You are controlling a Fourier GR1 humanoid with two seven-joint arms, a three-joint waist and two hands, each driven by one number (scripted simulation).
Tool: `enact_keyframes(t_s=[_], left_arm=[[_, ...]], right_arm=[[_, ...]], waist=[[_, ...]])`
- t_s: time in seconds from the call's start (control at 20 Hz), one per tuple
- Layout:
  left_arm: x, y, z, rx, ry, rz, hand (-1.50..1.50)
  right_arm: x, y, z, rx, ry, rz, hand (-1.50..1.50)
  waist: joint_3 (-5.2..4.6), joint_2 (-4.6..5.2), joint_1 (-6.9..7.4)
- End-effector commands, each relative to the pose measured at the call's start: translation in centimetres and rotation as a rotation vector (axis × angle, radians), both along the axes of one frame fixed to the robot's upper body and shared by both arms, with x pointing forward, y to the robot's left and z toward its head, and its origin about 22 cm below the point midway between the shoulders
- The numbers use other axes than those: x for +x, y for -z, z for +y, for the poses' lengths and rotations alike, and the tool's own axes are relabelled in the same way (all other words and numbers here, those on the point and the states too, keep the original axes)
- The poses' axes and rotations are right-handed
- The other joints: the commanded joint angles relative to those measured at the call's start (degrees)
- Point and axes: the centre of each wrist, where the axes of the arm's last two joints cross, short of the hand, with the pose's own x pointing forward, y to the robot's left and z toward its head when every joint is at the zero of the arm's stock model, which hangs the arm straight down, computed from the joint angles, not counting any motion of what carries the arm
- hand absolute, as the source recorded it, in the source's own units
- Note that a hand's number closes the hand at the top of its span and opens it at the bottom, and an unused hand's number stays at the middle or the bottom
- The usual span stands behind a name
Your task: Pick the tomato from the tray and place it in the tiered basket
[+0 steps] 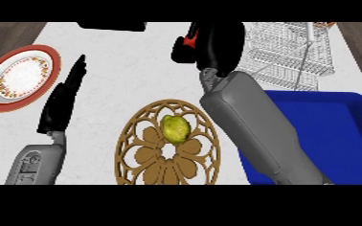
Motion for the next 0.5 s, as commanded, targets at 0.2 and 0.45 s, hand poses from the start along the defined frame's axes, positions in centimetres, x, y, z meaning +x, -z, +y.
enact_keyframes(t_s=[0.2,0.45], left_arm=[[-1.8,1.0,0.6,0.004,-0.044,0.004,0.0],[-1.4,0.1,1.7,0.008,-0.062,-0.001,0.0]], right_arm=[[2.9,-4.9,3.3,-0.137,0.157,-0.048,1.5],[5.0,-8.1,1.1,-0.033,0.098,-0.011,1.5]], waist=[[0.08,-0.15,-2.32],[0.12,-0.14,-3.04]])
